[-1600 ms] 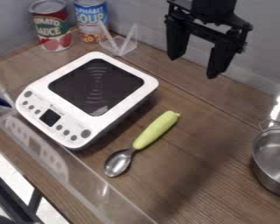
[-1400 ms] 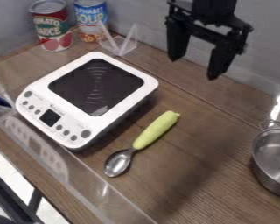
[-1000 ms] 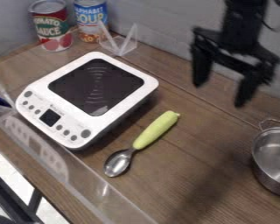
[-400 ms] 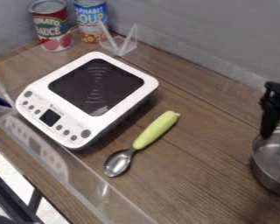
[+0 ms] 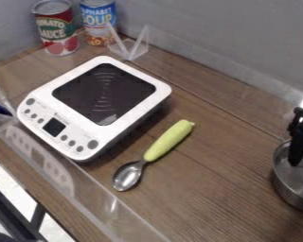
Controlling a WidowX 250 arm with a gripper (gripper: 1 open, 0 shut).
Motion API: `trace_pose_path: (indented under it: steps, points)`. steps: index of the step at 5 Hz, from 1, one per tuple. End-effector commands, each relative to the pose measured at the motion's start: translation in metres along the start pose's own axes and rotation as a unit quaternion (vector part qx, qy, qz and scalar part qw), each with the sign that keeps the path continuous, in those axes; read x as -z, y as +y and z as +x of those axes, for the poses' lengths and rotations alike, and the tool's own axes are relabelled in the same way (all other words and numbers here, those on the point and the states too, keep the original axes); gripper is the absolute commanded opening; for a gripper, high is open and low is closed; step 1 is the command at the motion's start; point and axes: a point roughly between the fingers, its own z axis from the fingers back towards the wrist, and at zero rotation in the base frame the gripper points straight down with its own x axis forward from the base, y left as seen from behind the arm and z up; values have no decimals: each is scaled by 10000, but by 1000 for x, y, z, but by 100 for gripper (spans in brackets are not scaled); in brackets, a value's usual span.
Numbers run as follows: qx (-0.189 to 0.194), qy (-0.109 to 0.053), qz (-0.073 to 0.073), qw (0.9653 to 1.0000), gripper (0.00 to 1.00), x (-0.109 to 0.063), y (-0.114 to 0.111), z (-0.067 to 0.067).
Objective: Put silver pot on the white and black stove top
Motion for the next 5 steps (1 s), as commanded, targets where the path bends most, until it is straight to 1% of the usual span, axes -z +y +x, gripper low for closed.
trace_pose_path:
  steps: [1, 2, 3, 5]
  points:
    - [-24, -229, -81, 9997, 100, -10, -5, 9]
    - [-101, -182, -42, 9998, 100, -11, -3, 11]
    - [-182, -131, -9, 9997, 100, -8, 0, 12]
    - [-358, -38, 75, 9993, 100, -9, 6, 12]
